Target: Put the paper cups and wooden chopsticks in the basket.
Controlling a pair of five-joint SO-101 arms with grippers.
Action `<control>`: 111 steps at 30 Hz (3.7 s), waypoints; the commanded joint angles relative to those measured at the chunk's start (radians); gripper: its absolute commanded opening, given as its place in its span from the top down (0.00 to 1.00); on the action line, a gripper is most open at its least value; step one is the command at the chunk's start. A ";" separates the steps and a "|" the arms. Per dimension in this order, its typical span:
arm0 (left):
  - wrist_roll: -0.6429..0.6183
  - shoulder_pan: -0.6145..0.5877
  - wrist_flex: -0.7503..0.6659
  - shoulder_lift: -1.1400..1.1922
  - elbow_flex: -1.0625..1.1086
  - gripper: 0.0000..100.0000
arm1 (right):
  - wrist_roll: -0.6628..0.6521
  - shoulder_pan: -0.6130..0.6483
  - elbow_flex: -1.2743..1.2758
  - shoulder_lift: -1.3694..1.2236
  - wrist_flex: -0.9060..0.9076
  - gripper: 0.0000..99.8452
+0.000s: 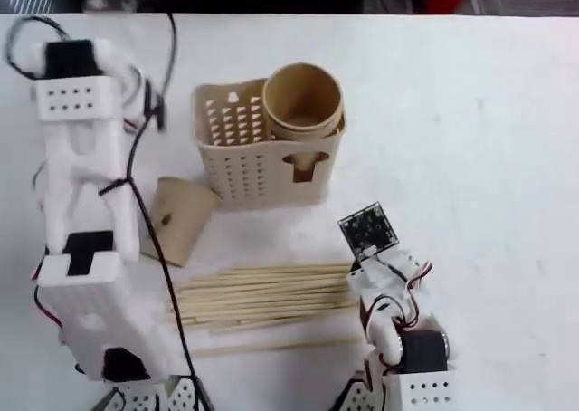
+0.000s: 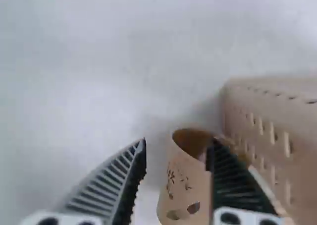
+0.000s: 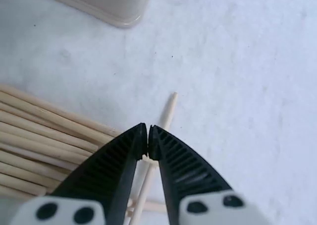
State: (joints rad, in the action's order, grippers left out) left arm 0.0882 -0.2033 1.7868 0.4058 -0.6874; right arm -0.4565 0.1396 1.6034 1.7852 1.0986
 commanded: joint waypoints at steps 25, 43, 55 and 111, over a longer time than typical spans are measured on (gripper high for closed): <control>0.261 -0.117 -0.002 0.186 0.213 0.82 | -0.011 0.005 -0.005 0.008 -0.016 0.98; 0.316 -0.168 0.002 -0.338 0.199 0.98 | -0.011 0.005 -0.005 0.008 -0.018 0.98; 0.071 0.147 -0.140 -0.786 0.091 0.98 | -0.011 -0.001 -0.005 0.008 -0.016 0.98; 0.977 -0.363 -1.525 -0.410 1.293 0.79 | -0.011 0.005 0.008 0.008 -0.021 0.98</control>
State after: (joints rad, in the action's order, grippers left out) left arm 1.0810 -0.5731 0.3506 -0.1128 0.7058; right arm -0.4565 0.1412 1.6172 1.7868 1.0986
